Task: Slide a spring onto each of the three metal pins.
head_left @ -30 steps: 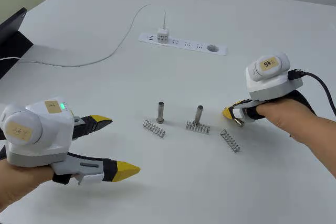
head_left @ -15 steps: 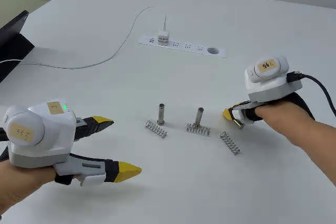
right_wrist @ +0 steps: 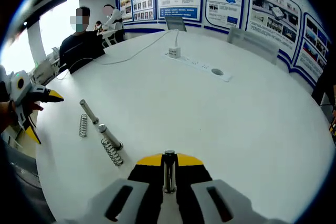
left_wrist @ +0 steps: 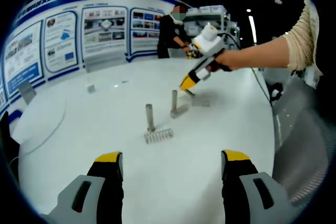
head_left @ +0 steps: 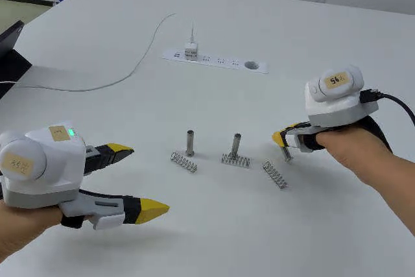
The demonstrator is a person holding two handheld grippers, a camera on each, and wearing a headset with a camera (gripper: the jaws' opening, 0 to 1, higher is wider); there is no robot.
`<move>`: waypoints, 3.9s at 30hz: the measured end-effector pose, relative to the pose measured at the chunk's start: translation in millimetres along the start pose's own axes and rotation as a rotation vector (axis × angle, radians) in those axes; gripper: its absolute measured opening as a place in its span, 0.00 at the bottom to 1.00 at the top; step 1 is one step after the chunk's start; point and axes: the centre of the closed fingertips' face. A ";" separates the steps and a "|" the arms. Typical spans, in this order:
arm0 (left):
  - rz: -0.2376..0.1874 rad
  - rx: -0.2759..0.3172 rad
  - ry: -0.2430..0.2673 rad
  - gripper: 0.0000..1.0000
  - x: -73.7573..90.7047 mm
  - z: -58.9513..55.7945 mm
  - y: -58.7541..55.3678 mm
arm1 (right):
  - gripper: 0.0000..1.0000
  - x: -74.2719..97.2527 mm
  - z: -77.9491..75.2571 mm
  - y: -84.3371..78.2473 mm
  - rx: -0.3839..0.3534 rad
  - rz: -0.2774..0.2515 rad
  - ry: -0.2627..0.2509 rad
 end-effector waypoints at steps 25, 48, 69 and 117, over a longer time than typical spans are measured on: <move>-0.005 -0.027 -0.003 0.78 1.2 -4.7 9.6 | 0.09 28.0 -1.1 -12.6 -0.027 -0.057 -0.029; -0.002 -0.032 -0.011 0.78 -0.6 -8.4 10.6 | 0.10 34.6 -0.2 -16.8 -0.026 -0.052 -0.031; -0.004 -0.037 -0.014 0.78 -1.4 -8.8 12.0 | 0.13 37.4 1.6 -12.3 -0.023 -0.074 -0.028; -0.011 -0.041 -0.025 0.77 -6.5 -12.5 16.1 | 0.19 44.4 36.1 -53.9 0.015 -0.039 0.030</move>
Point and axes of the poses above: the centre of the closed fingertips' face, and the gripper's own axes: x roughly backward along the fingers, z roughly to its left, y roughly out of its top, and after that the axes turned 4 degrees about -y, right-handed
